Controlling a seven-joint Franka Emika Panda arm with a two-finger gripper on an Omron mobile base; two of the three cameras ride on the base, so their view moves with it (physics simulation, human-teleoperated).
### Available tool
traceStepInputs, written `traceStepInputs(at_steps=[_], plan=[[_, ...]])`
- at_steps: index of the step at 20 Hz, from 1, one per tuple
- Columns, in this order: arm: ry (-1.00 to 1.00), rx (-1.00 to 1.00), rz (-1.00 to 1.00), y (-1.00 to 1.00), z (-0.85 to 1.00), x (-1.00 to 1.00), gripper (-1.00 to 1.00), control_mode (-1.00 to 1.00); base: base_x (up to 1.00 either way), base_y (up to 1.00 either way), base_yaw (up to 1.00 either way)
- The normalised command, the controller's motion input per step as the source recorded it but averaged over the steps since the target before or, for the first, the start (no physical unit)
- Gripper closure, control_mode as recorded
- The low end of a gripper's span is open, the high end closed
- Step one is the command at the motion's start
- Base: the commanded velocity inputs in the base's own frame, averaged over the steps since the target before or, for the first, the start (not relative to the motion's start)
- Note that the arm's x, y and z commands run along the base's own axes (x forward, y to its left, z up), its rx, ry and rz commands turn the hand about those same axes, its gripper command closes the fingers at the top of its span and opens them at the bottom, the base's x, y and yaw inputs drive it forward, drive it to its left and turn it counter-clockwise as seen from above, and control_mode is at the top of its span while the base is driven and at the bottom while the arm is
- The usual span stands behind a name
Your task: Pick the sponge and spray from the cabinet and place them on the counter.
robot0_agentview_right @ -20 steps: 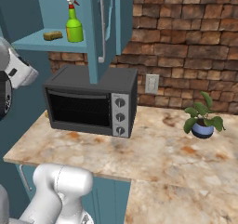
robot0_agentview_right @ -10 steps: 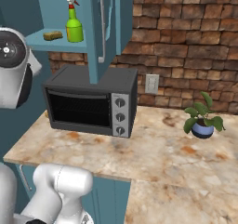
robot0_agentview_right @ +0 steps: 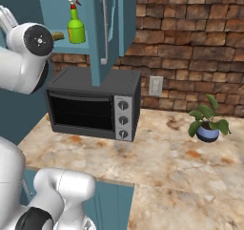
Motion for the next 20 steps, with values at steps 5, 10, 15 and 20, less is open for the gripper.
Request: traceStepInputs(at_steps=[5, 10, 15, 20], plan=[[0.11, 0.12, 0.14, 0.35, 0.00, 0.44, -1.00, -1.00, 0.00, 0.00, 0.00], [0.10, 0.10, 0.17, 0.19, 0.00, 0.28, -1.00, -1.00, 0.00, 0.00, 0.00], [0.03, 0.03, 0.18, 0.24, 0.00, 0.23, -1.00, -1.00, 0.00, 0.00, 0.00], [0.00, 0.00, 0.17, 0.02, 0.00, 0.00, -1.00, -1.00, 0.00, 0.00, 0.00]])
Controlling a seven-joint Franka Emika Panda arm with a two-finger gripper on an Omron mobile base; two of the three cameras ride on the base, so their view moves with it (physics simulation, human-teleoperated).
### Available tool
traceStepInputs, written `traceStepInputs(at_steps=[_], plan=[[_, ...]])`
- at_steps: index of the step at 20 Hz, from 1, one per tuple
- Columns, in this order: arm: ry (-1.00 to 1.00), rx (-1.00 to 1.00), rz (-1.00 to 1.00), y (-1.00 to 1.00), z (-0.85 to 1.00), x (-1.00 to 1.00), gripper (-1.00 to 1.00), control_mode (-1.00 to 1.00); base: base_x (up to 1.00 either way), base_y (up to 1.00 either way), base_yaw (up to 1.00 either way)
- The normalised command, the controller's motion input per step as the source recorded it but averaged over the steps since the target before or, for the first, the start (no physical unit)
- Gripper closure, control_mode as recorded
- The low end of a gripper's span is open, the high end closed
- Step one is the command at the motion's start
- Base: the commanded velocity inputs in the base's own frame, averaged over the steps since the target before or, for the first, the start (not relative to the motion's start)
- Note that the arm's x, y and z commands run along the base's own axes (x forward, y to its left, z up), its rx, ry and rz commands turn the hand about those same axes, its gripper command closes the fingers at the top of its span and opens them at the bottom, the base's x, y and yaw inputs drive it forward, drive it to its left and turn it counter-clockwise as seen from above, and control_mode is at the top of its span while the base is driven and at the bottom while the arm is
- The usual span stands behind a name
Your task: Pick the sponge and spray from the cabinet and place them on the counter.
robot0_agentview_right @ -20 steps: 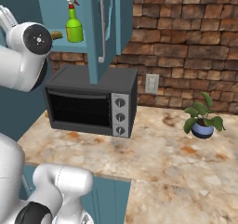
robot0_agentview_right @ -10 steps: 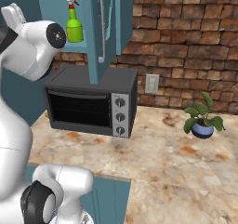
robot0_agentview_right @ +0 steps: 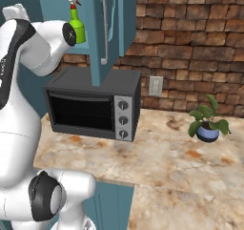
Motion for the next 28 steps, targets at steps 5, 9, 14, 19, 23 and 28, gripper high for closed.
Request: traceStepInputs(at_steps=[5, 9, 14, 19, 23, 28], plan=[[0.00, 0.00, 0.18, 0.18, 0.00, 0.00, -1.00, -1.00, 0.00, 0.00, 0.00], [0.00, 0.00, 0.18, 0.42, 0.00, 0.09, -1.00, -1.00, 0.00, 0.00, 0.00], [0.00, 0.00, 0.16, 0.17, 0.00, 0.00, -1.00, -1.00, 0.00, 0.00, 0.00], [0.00, 0.00, 0.16, 0.46, 0.00, 0.00, -1.00, -1.00, 0.00, 0.00, 0.00], [-0.05, -0.04, 0.03, 0.73, -0.01, -0.16, -1.00, -1.00, 0.00, 0.00, 0.00], [-0.12, -0.06, 0.00, 0.62, -0.06, -0.19, -1.00, -1.00, 0.00, 0.00, 0.00]])
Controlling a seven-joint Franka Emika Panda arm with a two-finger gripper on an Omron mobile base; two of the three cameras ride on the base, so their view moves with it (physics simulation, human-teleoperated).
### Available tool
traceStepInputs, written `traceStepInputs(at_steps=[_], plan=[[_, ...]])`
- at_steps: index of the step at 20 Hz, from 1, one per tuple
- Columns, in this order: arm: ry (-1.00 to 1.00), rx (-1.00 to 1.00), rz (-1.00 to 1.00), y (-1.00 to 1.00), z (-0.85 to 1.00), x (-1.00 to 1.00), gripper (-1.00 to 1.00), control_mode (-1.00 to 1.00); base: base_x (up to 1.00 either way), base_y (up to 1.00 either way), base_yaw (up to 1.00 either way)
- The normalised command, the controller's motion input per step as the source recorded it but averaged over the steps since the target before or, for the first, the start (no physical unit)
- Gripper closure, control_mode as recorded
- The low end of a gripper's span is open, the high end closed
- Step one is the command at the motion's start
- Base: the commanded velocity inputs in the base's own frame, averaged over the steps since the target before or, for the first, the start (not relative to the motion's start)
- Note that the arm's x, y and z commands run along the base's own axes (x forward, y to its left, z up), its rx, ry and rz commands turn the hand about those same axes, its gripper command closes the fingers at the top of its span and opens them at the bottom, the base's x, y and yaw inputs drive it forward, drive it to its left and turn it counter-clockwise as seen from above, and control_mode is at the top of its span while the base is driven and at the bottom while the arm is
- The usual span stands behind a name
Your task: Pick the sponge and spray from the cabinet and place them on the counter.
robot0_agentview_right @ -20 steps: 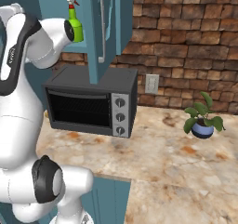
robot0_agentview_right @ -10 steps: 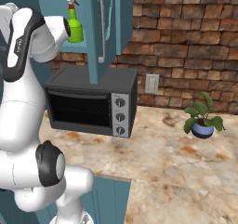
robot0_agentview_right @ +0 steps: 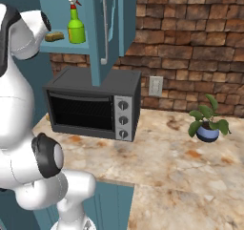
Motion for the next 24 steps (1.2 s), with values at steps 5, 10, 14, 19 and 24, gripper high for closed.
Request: traceStepInputs(at_steps=[5, 10, 14, 19, 24], plan=[[-0.13, -0.07, 0.00, 0.34, -0.06, -0.25, -1.00, -1.00, 0.00, 0.00, 0.00], [-0.14, -0.06, 0.00, 0.20, -0.07, -0.29, -1.00, -1.00, 0.00, 0.00, 0.00], [-0.17, -0.05, 0.00, 0.05, -0.05, -0.38, -1.00, -1.00, 0.00, 0.00, 0.00], [-0.21, -0.02, 0.00, -0.05, 0.00, -0.49, -1.00, -1.00, 0.00, 0.00, 0.00], [-0.25, 0.00, 0.00, -0.45, 0.00, -0.50, -1.00, -1.00, 0.00, 0.00, 0.00]])
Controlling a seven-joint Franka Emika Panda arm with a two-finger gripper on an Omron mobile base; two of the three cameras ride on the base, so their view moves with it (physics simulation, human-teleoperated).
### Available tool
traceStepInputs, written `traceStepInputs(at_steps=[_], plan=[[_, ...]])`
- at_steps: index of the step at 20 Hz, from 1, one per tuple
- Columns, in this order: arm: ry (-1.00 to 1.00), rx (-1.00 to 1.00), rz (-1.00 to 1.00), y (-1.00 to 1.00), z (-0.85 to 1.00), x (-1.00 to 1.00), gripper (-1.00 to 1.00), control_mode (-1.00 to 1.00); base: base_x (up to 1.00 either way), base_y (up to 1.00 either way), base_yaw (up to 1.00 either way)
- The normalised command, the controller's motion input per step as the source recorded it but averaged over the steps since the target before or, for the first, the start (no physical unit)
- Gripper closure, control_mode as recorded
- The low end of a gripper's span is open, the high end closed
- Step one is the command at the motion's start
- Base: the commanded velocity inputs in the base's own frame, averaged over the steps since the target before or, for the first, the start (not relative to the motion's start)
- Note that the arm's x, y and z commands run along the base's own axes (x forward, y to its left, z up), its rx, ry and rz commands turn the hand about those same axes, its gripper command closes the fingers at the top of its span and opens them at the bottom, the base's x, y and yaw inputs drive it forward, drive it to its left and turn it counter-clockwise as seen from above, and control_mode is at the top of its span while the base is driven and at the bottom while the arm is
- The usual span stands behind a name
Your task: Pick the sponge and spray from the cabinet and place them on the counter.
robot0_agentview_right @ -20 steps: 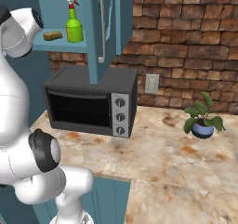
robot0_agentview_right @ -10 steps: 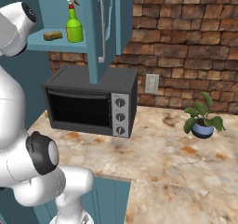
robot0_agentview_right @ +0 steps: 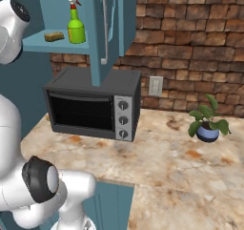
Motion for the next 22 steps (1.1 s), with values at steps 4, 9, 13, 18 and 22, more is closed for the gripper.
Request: traceStepInputs(at_steps=[4, 9, 13, 18, 22], plan=[[-0.27, 0.00, 0.00, -0.62, -0.02, -0.49, -1.00, -1.00, 0.00, 0.00, 0.00], [-0.26, -0.01, 0.00, -0.50, 0.00, -0.28, -1.00, -1.00, 0.00, 0.00, 0.00], [-0.24, -0.03, 0.00, -0.51, 0.00, -0.26, -1.00, -1.00, 0.00, 0.00, 0.00], [-0.17, -0.01, -0.07, -0.57, 0.00, -0.22, -1.00, -1.00, 0.00, 0.00, 0.00], [-0.15, -0.06, -0.11, -0.42, 0.00, -0.12, -1.00, -1.00, 0.00, 0.00, 0.00]])
